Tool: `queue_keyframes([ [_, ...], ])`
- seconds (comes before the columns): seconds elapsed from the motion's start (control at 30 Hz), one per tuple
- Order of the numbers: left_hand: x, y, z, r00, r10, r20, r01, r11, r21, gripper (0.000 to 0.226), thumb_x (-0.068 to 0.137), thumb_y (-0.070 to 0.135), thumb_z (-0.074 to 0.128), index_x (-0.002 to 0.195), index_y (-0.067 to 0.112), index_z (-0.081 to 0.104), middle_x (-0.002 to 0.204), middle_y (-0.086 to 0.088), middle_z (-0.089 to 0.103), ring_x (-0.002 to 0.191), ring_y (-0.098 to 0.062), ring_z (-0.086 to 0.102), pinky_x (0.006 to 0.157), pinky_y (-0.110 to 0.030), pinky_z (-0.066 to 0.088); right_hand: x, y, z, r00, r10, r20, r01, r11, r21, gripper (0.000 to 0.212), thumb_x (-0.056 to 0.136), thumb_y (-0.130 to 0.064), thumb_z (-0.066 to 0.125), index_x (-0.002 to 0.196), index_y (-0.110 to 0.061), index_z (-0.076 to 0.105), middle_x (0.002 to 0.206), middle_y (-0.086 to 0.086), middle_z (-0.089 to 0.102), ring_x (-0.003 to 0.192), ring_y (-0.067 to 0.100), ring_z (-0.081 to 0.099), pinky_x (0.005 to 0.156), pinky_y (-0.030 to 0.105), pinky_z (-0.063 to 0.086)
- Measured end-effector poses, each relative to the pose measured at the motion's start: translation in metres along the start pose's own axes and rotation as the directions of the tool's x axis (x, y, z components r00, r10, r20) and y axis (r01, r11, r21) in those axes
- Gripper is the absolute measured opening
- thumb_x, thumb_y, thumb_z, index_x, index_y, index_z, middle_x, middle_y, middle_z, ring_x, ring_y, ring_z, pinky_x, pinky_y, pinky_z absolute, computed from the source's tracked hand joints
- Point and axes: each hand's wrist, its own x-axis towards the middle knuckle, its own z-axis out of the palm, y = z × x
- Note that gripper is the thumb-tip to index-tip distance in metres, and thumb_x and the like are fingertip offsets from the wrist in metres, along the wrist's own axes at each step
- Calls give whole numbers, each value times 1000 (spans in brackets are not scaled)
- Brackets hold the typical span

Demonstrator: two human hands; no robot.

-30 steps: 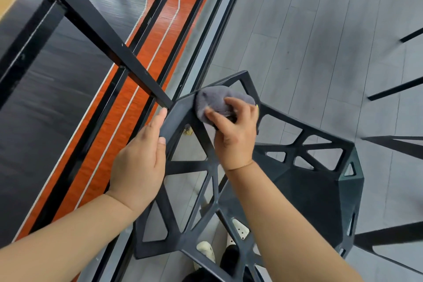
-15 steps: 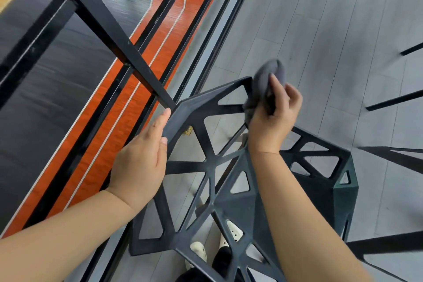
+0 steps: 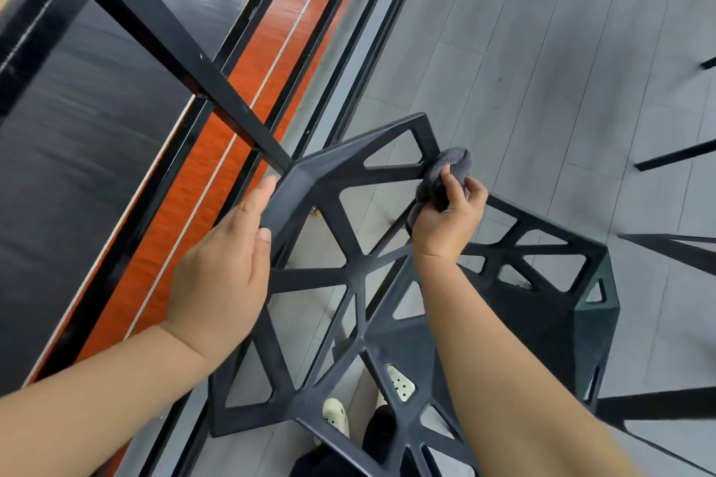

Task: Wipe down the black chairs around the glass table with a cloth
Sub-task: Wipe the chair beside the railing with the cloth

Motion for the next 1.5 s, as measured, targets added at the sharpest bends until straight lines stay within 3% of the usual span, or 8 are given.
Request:
queue_keyframes([
  [0.23, 0, 3, -1, 1000, -23, -4, 23, 999, -48, 51, 97, 13, 40, 146, 17, 29, 134, 13, 31, 123, -18, 47, 90, -27, 34, -72, 12, -10, 848, 460, 262, -475, 880, -9, 52, 84, 15, 40, 115, -18, 65, 115, -4, 51, 103, 17, 55, 78, 12, 42],
  [0.5, -3, -1, 2, 999, -31, 15, 32, 997, -77, 49, 98, 14, 36, 146, 19, 29, 146, -1, 40, 131, -22, 41, 97, -28, 32, -156, 37, -18, 768, 452, 453, -426, 889, -164, 59, 78, 18, 41, 106, -26, 68, 118, -6, 51, 108, 12, 50, 88, 13, 35],
  [0.7, -5, -3, 1, 999, -17, 39, 22, 989, -146, 49, 100, 17, 32, 148, 25, 24, 149, 7, 34, 133, -8, 32, 98, -13, 22, -135, 24, -22, 725, 608, 323, -660, 748, 73, 54, 85, 8, 39, 112, -34, 62, 89, -4, 60, 71, 20, 61, 69, 28, 57],
  [0.9, -7, -7, 2, 1000, -18, 24, 22, 983, -182, 48, 101, 19, 31, 147, 29, 23, 148, 6, 36, 127, -15, 41, 94, -22, 30, -166, -24, -10, 854, 413, 317, -449, 892, 47, 57, 70, 4, 42, 81, -46, 65, 88, -6, 65, 83, 27, 63, 78, 46, 55],
  [1.03, -8, -7, 1, 1000, -10, 27, 16, 978, -208, 48, 101, 18, 31, 147, 30, 24, 149, 6, 36, 127, -16, 41, 91, -23, 32, -215, -71, -10, 976, 23, 214, -79, 963, 257, 56, 63, 7, 49, 92, -36, 71, 100, -28, 59, 104, 14, 59, 90, 32, 50],
  [1.17, -9, -8, 1, 999, -20, 28, 26, 975, -218, 48, 102, 19, 30, 147, 31, 23, 147, 5, 37, 125, -12, 39, 86, -17, 28, -218, -57, 1, 975, -219, 42, 205, 955, 215, 38, 68, 8, 57, 87, -19, 74, 104, -8, 63, 100, 17, 55, 84, 17, 42],
  [1.27, -9, -10, 3, 1000, -17, 14, 19, 979, -201, 47, 102, 19, 30, 147, 30, 23, 147, 6, 38, 126, -11, 39, 87, -15, 27, -196, -13, 9, 995, -101, 10, 100, 994, 38, 31, 69, 11, 59, 80, -13, 75, 103, -3, 67, 92, 17, 48, 77, 10, 37],
  [1.5, -11, -11, 4, 1000, 11, -10, -13, 987, -159, 47, 102, 19, 28, 148, 28, 22, 144, 3, 41, 122, -14, 46, 84, -17, 31, -153, 21, 1, 929, 334, 157, -328, 942, -65, 55, 71, 17, 39, 78, -32, 64, 107, -7, 58, 79, 33, 61, 55, 49, 56],
])
